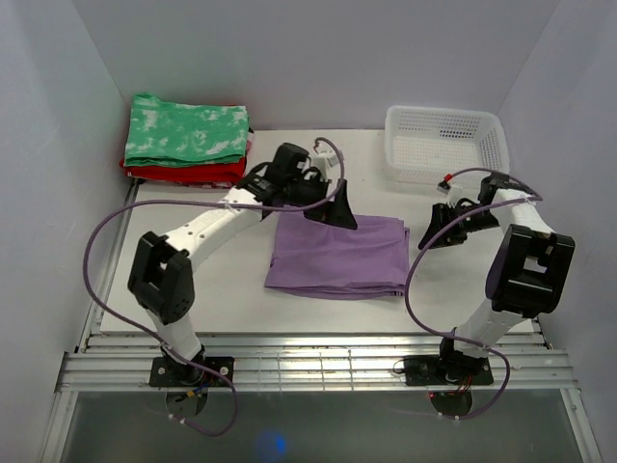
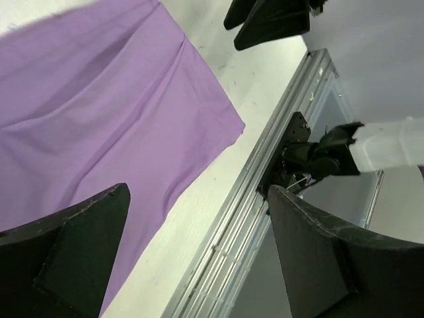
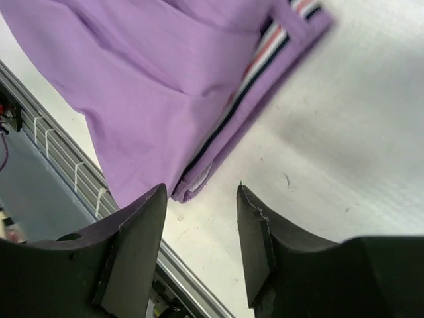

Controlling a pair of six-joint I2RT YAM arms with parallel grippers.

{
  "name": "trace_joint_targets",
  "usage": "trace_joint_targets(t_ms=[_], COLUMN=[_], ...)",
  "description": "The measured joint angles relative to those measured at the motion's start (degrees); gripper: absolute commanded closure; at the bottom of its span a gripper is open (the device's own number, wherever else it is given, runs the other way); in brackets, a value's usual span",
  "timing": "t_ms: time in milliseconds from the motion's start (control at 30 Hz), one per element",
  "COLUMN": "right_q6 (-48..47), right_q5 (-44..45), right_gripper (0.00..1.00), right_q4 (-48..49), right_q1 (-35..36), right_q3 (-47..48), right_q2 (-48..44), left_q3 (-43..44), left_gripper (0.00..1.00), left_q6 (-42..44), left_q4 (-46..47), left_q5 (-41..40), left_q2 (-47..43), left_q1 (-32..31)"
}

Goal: Fold and stack the trousers
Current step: Fold the trousers

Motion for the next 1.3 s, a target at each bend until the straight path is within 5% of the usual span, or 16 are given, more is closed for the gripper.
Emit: trace_joint_targets(t_ms=[167, 300, 467, 767, 1100, 1300], right_q6=[-0.22, 0.66, -0.72, -7.02, -16.55, -14.86], right_q5=[-2.36, -2.73, -0.63, 14.67, 29.79, 26.91], right_gripper=[0.51, 0.58, 0.61, 0.70, 0.63, 0.52], right_q4=[-2.32, -2.05, -2.45, 0.07, 9.70, 15.28], right_q1=[3.48, 12.50, 20.90, 20.46, 21.55, 34.25], right_q3=[9.33, 11.65, 4.61, -9.79, 5.73, 9.70], right_q2=[-1.25, -0.44, 0.46, -0.15, -1.92, -6.29], left_q3=[-5.31, -9.94, -15.80, -13.99, -3.10, -1.03], left_gripper=[0.21, 0.27, 0.32, 0.45, 0.42, 0.41], left_q6=[7.63, 12.59, 17.44, 23.06, 40.96, 45.35], left_q4=[-3.61, -7.78, -13.18, -14.62, -12.15, -10.27], left_q5=[8.39, 10.93, 10.58, 11.82, 18.60, 19.87], left_q2=[-9.75, -9.25, -5.60, -2.29, -2.05, 5.11], left_q1=[11.28, 16.59, 21.07, 32.11, 32.89, 32.83])
